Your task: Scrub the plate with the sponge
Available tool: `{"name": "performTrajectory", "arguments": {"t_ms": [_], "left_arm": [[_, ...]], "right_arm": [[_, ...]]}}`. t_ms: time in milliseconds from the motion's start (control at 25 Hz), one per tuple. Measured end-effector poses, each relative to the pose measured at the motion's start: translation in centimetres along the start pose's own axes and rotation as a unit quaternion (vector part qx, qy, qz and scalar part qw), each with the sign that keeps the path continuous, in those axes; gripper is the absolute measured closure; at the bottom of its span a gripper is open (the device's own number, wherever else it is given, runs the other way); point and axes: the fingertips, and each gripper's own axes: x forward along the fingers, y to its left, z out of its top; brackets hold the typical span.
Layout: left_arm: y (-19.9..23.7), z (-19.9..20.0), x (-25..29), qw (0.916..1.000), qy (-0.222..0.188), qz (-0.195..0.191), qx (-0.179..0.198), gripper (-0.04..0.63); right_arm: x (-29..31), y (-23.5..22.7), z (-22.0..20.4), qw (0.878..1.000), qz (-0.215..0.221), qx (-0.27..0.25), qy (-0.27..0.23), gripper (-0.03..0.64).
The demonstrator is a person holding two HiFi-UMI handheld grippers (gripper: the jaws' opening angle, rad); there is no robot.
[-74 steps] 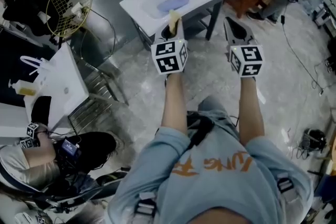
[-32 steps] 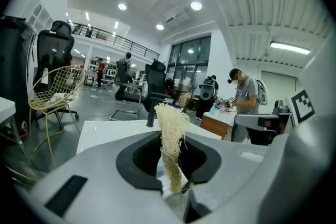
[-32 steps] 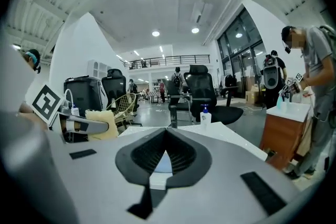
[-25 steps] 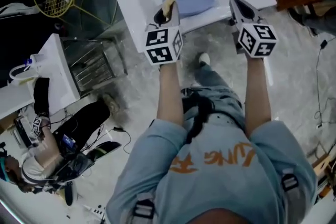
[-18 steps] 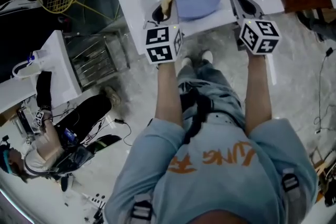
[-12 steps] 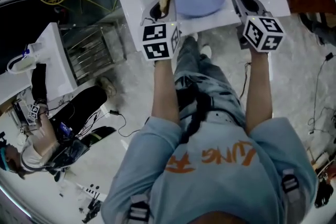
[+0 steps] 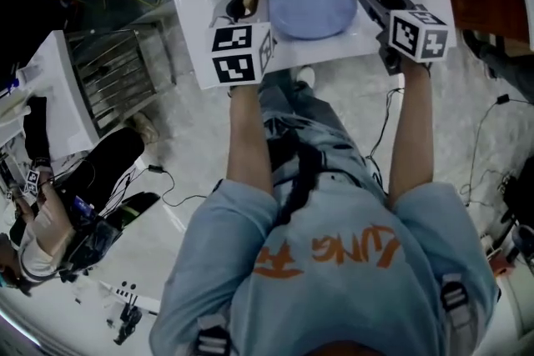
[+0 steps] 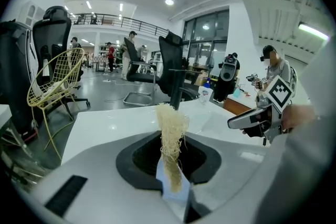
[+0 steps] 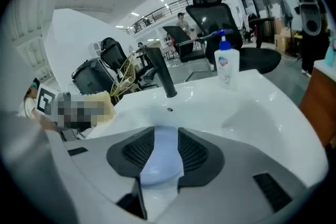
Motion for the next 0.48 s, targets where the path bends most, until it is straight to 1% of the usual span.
{"name": "performTrajectory", "arguments": {"t_ms": [80, 160, 240, 320, 400, 480], "left_arm": [[0.7, 0.3, 1.4, 1.0000, 0.001, -0.005, -0.005, 0.546], [1.1, 0.2, 2.2, 0.9999, 0.003, -0.011, -0.013, 0.546], [1.7, -0.1, 2.7, 0.9997, 0.007, -0.015, -0.016, 0.546], [2.3, -0.3, 3.0, 0.9996, 0.009, -0.019, -0.021, 0.546], [3.0, -0.5, 3.4, 0.9994, 0.011, -0.021, -0.026, 0.546], [3.6, -0.6, 3.9, 0.9992, 0.014, -0.023, -0.029, 0.546]], "right_arm": [[2.0, -0.3, 0.0, 0.998, 0.036, 0.023, 0.039, 0.473], [3.5, -0.3, 0.1, 0.996, 0.053, 0.029, 0.072, 0.456], [4.9, -1.1, -0.7, 0.993, 0.042, 0.023, 0.112, 0.435], [6.0, -2.3, -2.2, 0.987, 0.028, 0.025, 0.159, 0.410], [7.0, -3.3, -3.7, 0.978, 0.024, 0.038, 0.206, 0.413], [8.0, -3.8, -5.1, 0.967, 0.030, 0.060, 0.247, 0.416]]}}
